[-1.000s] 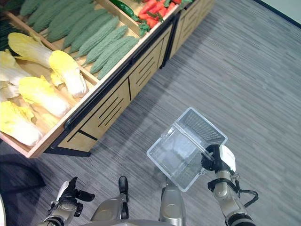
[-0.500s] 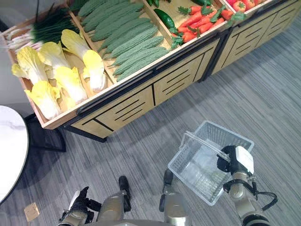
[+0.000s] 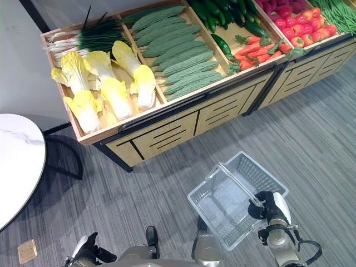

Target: Get the vegetables into the basket

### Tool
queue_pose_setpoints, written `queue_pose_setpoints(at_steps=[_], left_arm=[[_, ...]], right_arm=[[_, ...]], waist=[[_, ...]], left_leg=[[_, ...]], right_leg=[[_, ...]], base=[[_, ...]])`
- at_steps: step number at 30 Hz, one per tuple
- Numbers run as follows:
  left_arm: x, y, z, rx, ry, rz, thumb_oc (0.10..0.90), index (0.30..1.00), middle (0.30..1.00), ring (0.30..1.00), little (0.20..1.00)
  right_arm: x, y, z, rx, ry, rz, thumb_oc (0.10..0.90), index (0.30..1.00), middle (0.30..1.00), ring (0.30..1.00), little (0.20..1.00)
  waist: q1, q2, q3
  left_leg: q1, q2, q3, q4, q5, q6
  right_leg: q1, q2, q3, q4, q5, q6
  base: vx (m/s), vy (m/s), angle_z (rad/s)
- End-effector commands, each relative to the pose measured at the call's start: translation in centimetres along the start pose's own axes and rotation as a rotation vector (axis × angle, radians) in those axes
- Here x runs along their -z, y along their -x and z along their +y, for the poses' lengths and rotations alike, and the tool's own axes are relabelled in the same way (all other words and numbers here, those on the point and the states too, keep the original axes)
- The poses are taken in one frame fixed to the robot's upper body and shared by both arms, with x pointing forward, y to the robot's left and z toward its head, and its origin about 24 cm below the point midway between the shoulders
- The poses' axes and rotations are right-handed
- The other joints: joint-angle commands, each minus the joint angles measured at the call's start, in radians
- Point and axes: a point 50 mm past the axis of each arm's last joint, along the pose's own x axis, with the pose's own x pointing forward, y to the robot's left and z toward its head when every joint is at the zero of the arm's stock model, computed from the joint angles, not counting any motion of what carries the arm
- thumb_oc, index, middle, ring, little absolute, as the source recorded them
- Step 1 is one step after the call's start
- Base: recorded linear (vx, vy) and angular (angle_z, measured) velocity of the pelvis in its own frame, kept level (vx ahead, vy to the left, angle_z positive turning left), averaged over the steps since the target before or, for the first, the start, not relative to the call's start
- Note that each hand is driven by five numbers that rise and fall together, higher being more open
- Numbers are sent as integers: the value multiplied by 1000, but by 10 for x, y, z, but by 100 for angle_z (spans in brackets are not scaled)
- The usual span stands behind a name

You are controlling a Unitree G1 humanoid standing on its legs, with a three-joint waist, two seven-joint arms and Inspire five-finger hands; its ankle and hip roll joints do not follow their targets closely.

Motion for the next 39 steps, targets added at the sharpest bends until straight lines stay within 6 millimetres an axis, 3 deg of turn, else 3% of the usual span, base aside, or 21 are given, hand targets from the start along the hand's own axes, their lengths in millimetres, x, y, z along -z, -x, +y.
queue_pose_setpoints(at_steps=[1, 7, 12, 15, 17, 19, 20, 22, 26, 28, 34, 39], left_arm=[[32, -1, 23, -55, -62, 116, 900, 1000, 1000, 1000, 1000], [22, -4, 30, -79, -77, 95, 900, 1000, 1000, 1000, 1000], [18, -5, 28, -71, -97, 82, 900, 1000, 1000, 1000, 1000], [15, -4, 23, -59, -92, 75, 900, 1000, 1000, 1000, 1000], [8, -5, 22, -54, -96, 50, 900, 1000, 1000, 1000, 1000], [6, -5, 22, -56, -97, 46, 900, 1000, 1000, 1000, 1000], [6, -5, 21, -55, -96, 47, 900, 1000, 1000, 1000, 1000], [7, -5, 20, -56, -107, 48, 900, 1000, 1000, 1000, 1000], [7, -4, 20, -61, -126, 45, 900, 1000, 1000, 1000, 1000], [9, -4, 20, -63, -129, 48, 900, 1000, 1000, 1000, 1000], [21, -2, 19, -48, -156, 84, 900, 1000, 1000, 1000, 1000], [16, -7, 37, -97, -157, 77, 900, 1000, 1000, 1000, 1000]], right_arm=[[-38, -14, -33, 141, -84, -166, 400, 300, 300, 300, 300], [-47, -16, -43, 194, -43, -199, 400, 300, 300, 300, 300], [-48, -16, -54, 220, 2, -217, 400, 300, 300, 300, 300], [-46, -13, -62, 242, 28, -226, 400, 300, 300, 300, 300], [-42, -11, -71, 270, 53, -220, 400, 300, 300, 300, 300], [-42, -12, -73, 282, 45, -214, 400, 300, 300, 300, 300], [-38, -11, -74, 299, 33, -197, 400, 300, 300, 300, 300], [-35, -11, -73, 301, 31, -185, 400, 300, 300, 300, 300], [-28, -10, -69, 300, 28, -159, 400, 300, 300, 300, 300], [-26, -10, -66, 293, 30, -150, 400, 300, 300, 300, 300], [-21, -6, -47, 244, -3, -120, 400, 300, 300, 300, 300], [-35, -10, -33, 210, -33, -151, 400, 300, 300, 300, 300]], waist=[[7, -90, -15], [-14, -71, 15], [-30, -60, 23], [-39, -55, 35], [-34, -64, 59], [-29, -69, 63], [-25, -72, 64], [-24, -71, 62], [-14, -55, 55], [-9, -55, 52], [-5, -93, 24], [0, -127, 19]], left_leg=[[7, 48, -1, 28, -46, -68], [-5, 80, -1, 44, -40, -73], [-19, 95, -9, 98, -45, -82], [-49, 114, -27, 195, -29, -94], [-101, 86, -91, 348, -2, -104], [-125, 66, -114, 352, 2, -101], [-169, 47, -132, 289, -23, -87], [-185, 62, -134, 237, -16, -83], [-243, 109, -166, 131, 86, -104], [-238, 106, -172, 126, 87, -107], [-202, 44, -108, 171, -2, -50], [-207, 2, -62, 195, -56, -12]], right_leg=[[67, -65, 114, -16, -105, 101], [-34, -34, 139, 165, -190, 76], [-47, -12, 147, 188, -213, 55], [-30, 8, 147, 183, -231, 26], [0, 17, 147, 185, -251, 1], [3, 14, 150, 185, -250, 2], [11, 13, 161, 180, -255, 11], [24, 13, 172, 177, -265, 19], [70, 6, 199, 177, -291, 34], [90, 2, 209, 172, -297, 38], [105, -64, 272, 194, -273, 90], [58, -105, 307, 205, -160, 126]], base=[[57, -6, -23], [24, -59, -15], [77, -130, -3], [117, -210, 7], [133, -183, 23], [115, -57, 21], [180, 3, -23], [215, 60, -20], [194, 130, -6], [264, 207, -28], [218, 281, -54], [109, 232, -20]])
